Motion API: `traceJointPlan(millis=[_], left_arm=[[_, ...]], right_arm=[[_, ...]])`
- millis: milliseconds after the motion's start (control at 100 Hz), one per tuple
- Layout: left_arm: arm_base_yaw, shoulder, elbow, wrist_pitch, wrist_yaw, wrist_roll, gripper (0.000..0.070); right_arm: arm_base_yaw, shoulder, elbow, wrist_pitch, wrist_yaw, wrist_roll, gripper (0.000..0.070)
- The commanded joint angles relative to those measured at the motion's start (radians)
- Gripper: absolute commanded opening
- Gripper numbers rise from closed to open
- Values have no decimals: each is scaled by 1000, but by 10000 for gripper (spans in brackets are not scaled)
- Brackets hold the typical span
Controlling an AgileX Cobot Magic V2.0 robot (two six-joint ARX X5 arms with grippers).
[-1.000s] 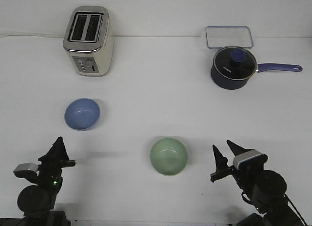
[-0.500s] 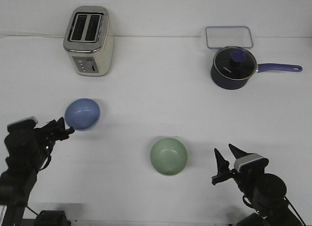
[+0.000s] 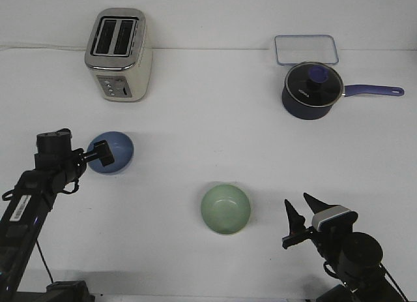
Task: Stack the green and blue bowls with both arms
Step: 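Reach the left gripper to the light blue bowl rim and grasp it, then lift the blue bowl with the left gripper and move it over the green bowl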
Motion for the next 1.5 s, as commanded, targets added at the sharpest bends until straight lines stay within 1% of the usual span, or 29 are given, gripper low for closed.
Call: traceJointPlan(millis=[0, 100, 160, 220, 320, 370, 390, 440, 450, 460, 480, 490, 500, 510, 520, 530, 560, 590, 770, 870, 930, 1000, 1100, 1210, 1340, 1490], left_arm=[[16, 55, 15, 11, -1, 3, 662], [40, 120, 15, 32, 15, 3, 662], [52, 159, 15, 53, 53, 3, 661], [60, 191, 15, 67, 73, 3, 660], [62, 234, 15, 79, 79, 3, 659], [63, 251, 15, 79, 79, 3, 633], [63, 257, 15, 80, 79, 3, 599], [63, 263, 15, 79, 79, 3, 444], [63, 263, 15, 79, 79, 3, 427], [63, 263, 15, 79, 79, 3, 371], [63, 263, 15, 80, 80, 3, 287], [63, 263, 15, 81, 81, 3, 263], [63, 263, 15, 82, 82, 3, 221], [63, 263, 15, 84, 84, 3, 157], [63, 263, 15, 84, 85, 3, 133], [63, 262, 15, 87, 87, 4, 75], [63, 262, 15, 89, 93, 5, 0], [63, 261, 15, 93, 109, 7, 17], [53, 249, 16, 100, 217, 25, 13], [24, 216, 16, 100, 251, 40, 13], [-5, 179, 16, 102, 289, 56, 13], [-43, 133, 16, 103, 321, 56, 13], [-121, 56, 18, 101, 372, 55, 13], [-225, -16, 26, 94, 399, 48, 13], [-363, -60, 42, 97, 402, 24, 13], [-522, -55, 46, 103, 401, -6, 13]], right_arm=[[7, 3, 2, 10, -3, 10, 346], [7, 3, 2, 10, -3, 10, 346], [7, 3, 2, 10, -3, 10, 346], [7, 3, 2, 10, -3, 10, 346], [7, 3, 2, 10, -3, 10, 346], [7, 3, 2, 10, -3, 10, 346], [7, 3, 2, 10, -3, 10, 346], [7, 3, 2, 10, -3, 10, 346], [7, 3, 2, 10, -3, 10, 346], [7, 3, 2, 10, -3, 10, 346], [7, 3, 2, 10, -3, 10, 346], [7, 3, 2, 10, -3, 10, 346], [7, 3, 2, 10, -3, 10, 346], [7, 3, 2, 10, -3, 10, 346], [7, 3, 2, 10, -3, 10, 346], [7, 3, 2, 10, -3, 10, 346], [7, 3, 2, 10, -3, 10, 346], [7, 3, 2, 10, -3, 10, 346], [7, 3, 2, 10, -3, 10, 346], [7, 3, 2, 10, -3, 10, 346], [7, 3, 2, 10, -3, 10, 346], [7, 3, 2, 10, -3, 10, 346], [7, 3, 2, 10, -2, 10, 346], [7, 3, 2, 10, -3, 10, 346], [7, 3, 2, 10, -3, 10, 346], [7, 3, 2, 10, -3, 10, 346]])
